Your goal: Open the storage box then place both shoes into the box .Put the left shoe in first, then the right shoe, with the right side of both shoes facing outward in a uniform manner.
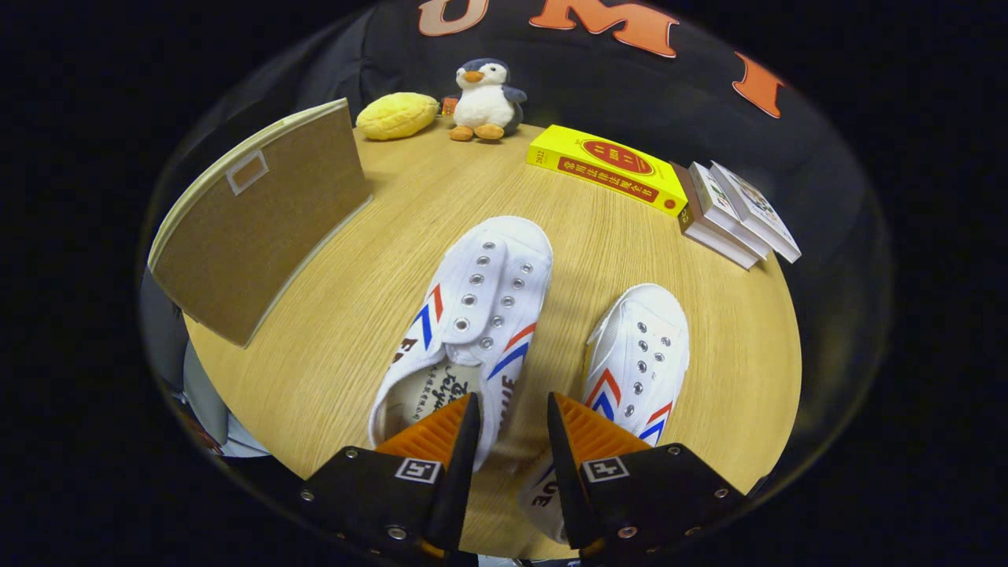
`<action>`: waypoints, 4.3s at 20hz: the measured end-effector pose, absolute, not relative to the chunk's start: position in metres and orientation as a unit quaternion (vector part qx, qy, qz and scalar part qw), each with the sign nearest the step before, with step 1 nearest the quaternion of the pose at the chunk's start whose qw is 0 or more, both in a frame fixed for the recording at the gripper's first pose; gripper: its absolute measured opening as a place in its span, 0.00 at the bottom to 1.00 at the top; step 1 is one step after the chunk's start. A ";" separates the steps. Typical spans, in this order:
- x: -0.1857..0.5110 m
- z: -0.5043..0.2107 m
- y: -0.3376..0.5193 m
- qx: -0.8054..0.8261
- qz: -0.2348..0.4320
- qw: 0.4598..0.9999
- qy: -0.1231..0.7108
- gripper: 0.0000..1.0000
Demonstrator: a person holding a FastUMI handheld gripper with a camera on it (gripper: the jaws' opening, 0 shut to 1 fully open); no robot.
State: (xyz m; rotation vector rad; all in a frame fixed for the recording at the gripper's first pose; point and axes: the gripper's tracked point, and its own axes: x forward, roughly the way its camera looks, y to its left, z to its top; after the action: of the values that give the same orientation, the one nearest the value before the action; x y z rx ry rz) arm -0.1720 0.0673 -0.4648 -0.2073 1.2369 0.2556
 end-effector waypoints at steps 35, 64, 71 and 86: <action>-0.107 -0.398 0.134 0.165 -0.008 0.849 0.502 0.00; -0.067 -0.276 0.384 0.187 0.126 0.844 0.487 0.00; -0.081 -0.327 0.419 0.175 0.093 0.810 0.552 0.01; -0.130 -0.344 0.452 0.191 0.149 0.751 0.614 0.09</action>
State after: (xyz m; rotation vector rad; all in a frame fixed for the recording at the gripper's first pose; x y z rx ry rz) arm -0.1296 0.4518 -0.3437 0.4172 1.3405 0.3261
